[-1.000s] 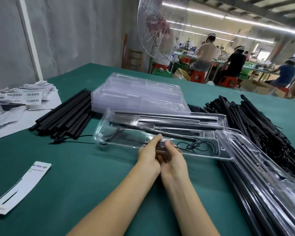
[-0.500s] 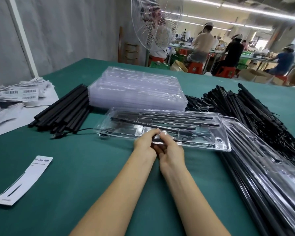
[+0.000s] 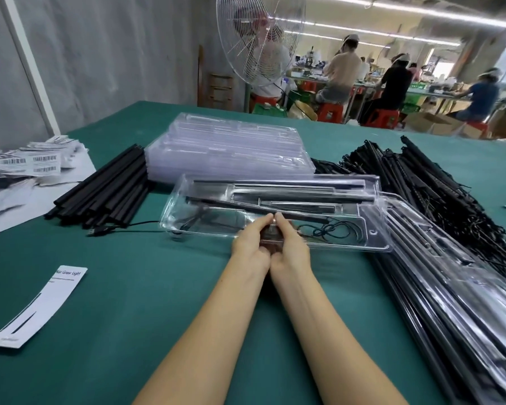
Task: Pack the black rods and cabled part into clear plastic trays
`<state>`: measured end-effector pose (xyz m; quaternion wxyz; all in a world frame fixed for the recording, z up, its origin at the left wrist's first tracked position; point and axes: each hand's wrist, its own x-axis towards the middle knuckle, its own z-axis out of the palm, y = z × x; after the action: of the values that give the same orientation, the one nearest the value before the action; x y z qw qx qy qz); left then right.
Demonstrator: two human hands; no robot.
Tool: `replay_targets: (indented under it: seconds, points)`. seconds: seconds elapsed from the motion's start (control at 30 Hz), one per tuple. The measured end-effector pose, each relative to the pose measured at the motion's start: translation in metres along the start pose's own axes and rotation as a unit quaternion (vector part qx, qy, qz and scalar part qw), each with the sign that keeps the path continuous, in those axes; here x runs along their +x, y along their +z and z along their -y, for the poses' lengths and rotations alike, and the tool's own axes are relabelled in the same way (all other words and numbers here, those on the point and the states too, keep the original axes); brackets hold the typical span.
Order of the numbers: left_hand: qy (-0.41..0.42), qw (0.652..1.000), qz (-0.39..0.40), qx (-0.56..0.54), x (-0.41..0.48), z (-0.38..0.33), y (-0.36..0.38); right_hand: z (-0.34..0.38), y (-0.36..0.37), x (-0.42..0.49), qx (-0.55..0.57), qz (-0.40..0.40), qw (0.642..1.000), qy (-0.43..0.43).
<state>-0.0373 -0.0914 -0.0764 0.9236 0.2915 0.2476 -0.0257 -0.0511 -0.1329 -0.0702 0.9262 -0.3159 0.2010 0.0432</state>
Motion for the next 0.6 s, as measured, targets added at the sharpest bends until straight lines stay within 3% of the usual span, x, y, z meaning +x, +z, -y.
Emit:
replay_targets:
  seconds: [0.2,0.6]
  points:
    - [0.019,1.000,-0.015,-0.010,0.0013,0.0064,0.0011,0.0014,-0.0020,0.0021,0.010,-0.033,0.999,-0.006]
    - [0.026,0.999,-0.002,-0.031,0.0022,0.0073,-0.0009,-0.0003,-0.0067,0.0075,0.010,-0.023,1.000,0.000]
